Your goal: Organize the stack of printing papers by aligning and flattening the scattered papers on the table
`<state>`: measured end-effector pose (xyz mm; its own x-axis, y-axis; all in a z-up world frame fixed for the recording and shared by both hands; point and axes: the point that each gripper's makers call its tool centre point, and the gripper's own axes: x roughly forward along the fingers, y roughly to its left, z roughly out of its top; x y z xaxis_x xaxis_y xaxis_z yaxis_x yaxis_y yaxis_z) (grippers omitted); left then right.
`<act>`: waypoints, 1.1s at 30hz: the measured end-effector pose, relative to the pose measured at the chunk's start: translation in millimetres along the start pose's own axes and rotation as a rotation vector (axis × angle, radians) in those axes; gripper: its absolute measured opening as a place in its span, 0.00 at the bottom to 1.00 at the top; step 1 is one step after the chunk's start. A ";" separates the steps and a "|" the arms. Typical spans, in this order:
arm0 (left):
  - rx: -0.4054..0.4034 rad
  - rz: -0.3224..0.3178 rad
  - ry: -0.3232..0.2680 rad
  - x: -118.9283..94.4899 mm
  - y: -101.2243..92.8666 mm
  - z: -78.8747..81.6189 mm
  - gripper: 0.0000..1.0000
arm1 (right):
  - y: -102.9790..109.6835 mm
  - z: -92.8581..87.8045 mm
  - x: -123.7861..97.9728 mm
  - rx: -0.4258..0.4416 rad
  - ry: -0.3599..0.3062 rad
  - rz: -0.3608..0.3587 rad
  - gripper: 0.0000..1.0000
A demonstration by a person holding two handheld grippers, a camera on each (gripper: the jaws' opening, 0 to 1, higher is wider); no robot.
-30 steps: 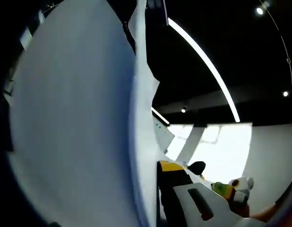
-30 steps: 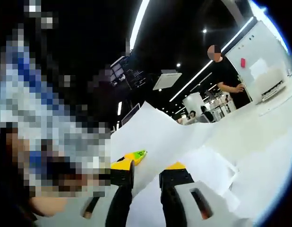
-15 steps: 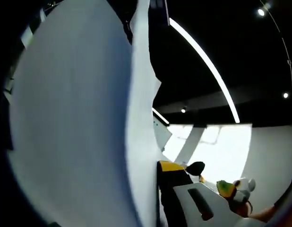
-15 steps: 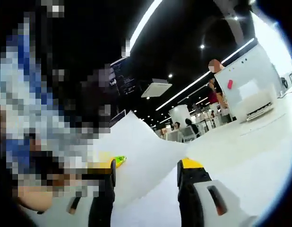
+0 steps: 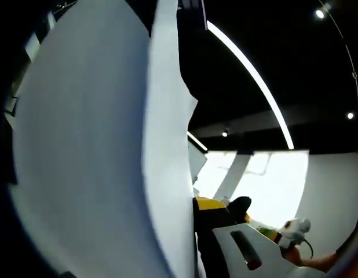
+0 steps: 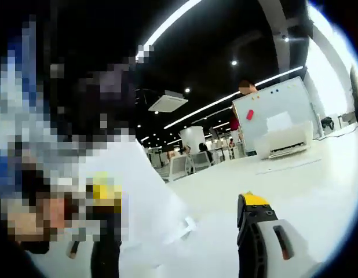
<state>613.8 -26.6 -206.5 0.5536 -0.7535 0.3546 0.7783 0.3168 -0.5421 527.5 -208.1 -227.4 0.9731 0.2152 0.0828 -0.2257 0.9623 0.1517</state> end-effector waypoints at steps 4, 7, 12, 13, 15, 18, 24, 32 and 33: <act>-0.001 -0.002 0.001 -0.1 0.0 0.1 0.06 | -23.0 -0.3 -12.0 -0.056 0.026 -0.054 0.82; 0.000 -0.002 -0.001 -0.4 0.2 0.5 0.06 | -44.4 -1.3 -23.6 -0.086 0.050 -0.108 0.83; 0.005 -0.004 0.002 -0.4 -0.2 0.1 0.06 | -89.6 -0.8 -49.1 -0.129 0.083 -0.254 0.88; 0.005 -0.004 0.001 -0.6 -0.2 0.2 0.06 | -97.0 0.4 -54.4 -0.133 0.083 -0.272 0.88; 0.004 -0.005 -0.001 -0.7 -0.1 0.5 0.06 | -114.9 0.5 -64.7 -0.134 0.095 -0.303 0.89; 0.006 -0.004 -0.001 -0.9 0.0 0.5 0.06 | -131.4 -3.8 -78.1 -0.172 0.144 -0.347 0.90; 0.007 -0.004 0.003 -0.6 0.0 -0.4 0.06 | -155.6 -6.3 -106.7 -0.175 0.187 -0.400 0.90; 0.007 -0.002 0.004 -1.0 -0.7 -0.8 0.06 | -154.9 -17.3 -126.6 -0.192 0.254 -0.394 0.90; 0.007 -0.001 0.004 -1.1 -0.8 -0.9 0.06 | -153.6 -20.2 -128.9 -0.223 0.275 -0.393 0.90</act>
<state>612.3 -26.6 -207.1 0.5513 -0.7562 0.3525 0.7813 0.3198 -0.5360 437.7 -380.3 -281.3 0.9653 -0.1623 -0.2044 0.1452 0.9847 -0.0965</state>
